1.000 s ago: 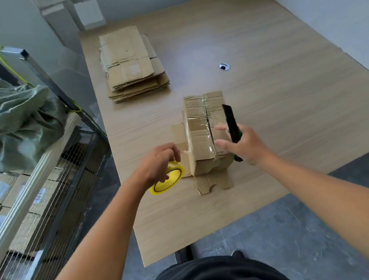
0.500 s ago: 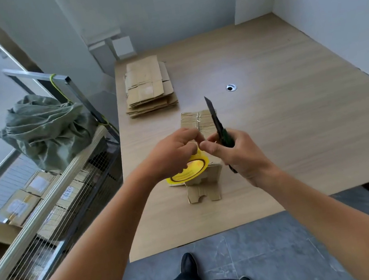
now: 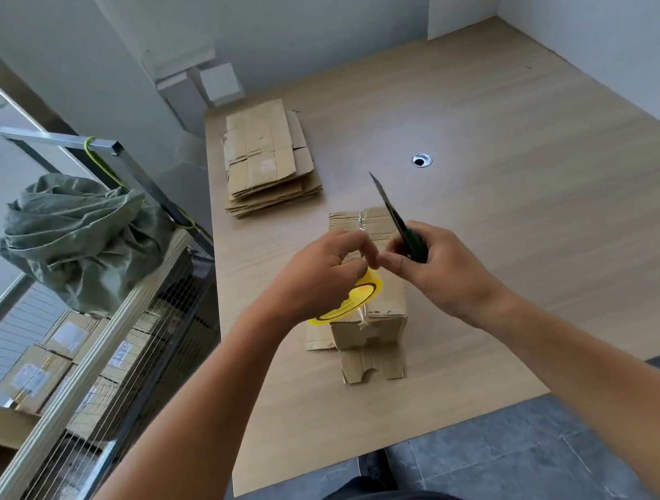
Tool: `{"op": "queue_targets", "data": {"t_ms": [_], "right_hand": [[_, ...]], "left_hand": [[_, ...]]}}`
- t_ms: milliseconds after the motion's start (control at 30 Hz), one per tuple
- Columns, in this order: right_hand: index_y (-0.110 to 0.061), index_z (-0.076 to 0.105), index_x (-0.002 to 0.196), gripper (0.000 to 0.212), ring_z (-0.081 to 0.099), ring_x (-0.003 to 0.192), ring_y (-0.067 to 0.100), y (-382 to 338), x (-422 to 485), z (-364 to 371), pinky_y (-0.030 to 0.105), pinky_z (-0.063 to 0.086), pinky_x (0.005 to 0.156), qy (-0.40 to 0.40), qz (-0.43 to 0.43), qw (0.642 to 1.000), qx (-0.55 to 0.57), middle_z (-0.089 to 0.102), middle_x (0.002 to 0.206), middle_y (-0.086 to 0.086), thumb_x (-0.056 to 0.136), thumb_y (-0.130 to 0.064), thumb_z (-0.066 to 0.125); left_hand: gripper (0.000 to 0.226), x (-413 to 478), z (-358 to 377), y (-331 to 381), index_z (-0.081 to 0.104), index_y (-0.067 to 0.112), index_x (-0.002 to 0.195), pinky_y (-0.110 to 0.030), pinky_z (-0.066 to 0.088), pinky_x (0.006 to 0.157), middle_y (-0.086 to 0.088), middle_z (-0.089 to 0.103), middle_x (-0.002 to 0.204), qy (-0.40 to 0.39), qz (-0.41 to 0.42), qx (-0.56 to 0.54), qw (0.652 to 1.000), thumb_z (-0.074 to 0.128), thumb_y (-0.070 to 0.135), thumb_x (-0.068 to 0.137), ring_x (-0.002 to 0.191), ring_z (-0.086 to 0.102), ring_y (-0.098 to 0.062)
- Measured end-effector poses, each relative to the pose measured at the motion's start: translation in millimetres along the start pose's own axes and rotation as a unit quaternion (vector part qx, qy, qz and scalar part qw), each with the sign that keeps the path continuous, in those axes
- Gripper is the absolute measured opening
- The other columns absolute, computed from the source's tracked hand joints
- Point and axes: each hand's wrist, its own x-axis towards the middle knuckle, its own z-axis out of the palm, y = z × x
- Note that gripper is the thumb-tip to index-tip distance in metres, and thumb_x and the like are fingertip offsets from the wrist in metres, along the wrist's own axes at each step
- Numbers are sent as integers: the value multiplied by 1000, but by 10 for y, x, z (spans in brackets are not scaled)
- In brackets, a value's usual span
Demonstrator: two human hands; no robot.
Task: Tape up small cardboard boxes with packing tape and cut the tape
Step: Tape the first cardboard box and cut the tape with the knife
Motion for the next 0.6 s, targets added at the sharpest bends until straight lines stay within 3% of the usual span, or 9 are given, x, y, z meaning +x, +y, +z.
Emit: {"op": "queue_targets", "data": {"t_ms": [100, 167, 233, 300, 400, 500, 600], "right_hand": [[-23, 58, 79, 20, 50, 64, 9, 10, 237, -13, 32, 44, 66, 28, 0, 999, -30, 55, 66, -14, 94, -23, 71], [-22, 56, 79, 21, 48, 62, 10, -5, 397, -23, 29, 44, 64, 60, 0, 996, -63, 54, 65, -9, 94, -22, 71], [-19, 58, 81, 18, 50, 57, 10, -16, 554, -27, 23, 44, 57, 80, 28, 996, -12, 62, 67, 0, 94, -16, 70], [-18, 59, 82, 18, 52, 52, 10, -7, 685, -99, 19, 43, 50, 130, 69, 986, 74, 67, 67, 1, 94, -9, 68], [-21, 57, 85, 18, 52, 51, 9, 125, 825, -337, 21, 43, 49, 224, 95, 962, 126, 67, 65, -4, 94, -10, 67], [-22, 57, 84, 12, 52, 53, 11, 356, 916, -342, 22, 45, 50, 239, 123, 953, 139, 66, 66, -4, 89, -17, 67], [-21, 57, 82, 17, 52, 52, 11, 630, 1072, -196, 27, 44, 52, 250, 180, 942, 135, 66, 65, -5, 93, -12, 65]], "left_hand": [[14, 163, -83, -158, 64, 36, 104, -27, 55, 53, 9, 64, 92, -21, -8, -35, 999, 56, 26, 97, 65, 68, -23], [25, 271, -132, -252, 55, 41, 125, -27, 56, 58, 7, 70, 90, -38, -8, -63, 997, 58, 38, 100, 63, 68, -21], [47, 385, -248, -355, 43, 30, 140, -34, 56, 61, -1, 75, 84, -32, -21, -159, 987, 61, 40, 98, 65, 68, -24], [44, 477, -435, -507, 48, 20, 137, -33, 55, 55, -2, 69, 69, -32, -10, -212, 977, 58, 38, 99, 60, 64, -22], [29, 665, -813, -817, 63, 27, 122, -30, 52, 51, -4, 67, 68, -86, 3, -57, 995, 60, 42, 97, 53, 58, -20], [22, 998, -1112, -1026, 68, 40, 109, -32, 57, 59, 2, 73, 82, -165, -12, 115, 979, 60, 53, 94, 62, 67, -24], [21, 1401, -1192, -1133, 65, 44, 99, -29, 54, 62, 13, 66, 100, -185, -10, 197, 963, 59, 62, 91, 67, 70, -21]]}}
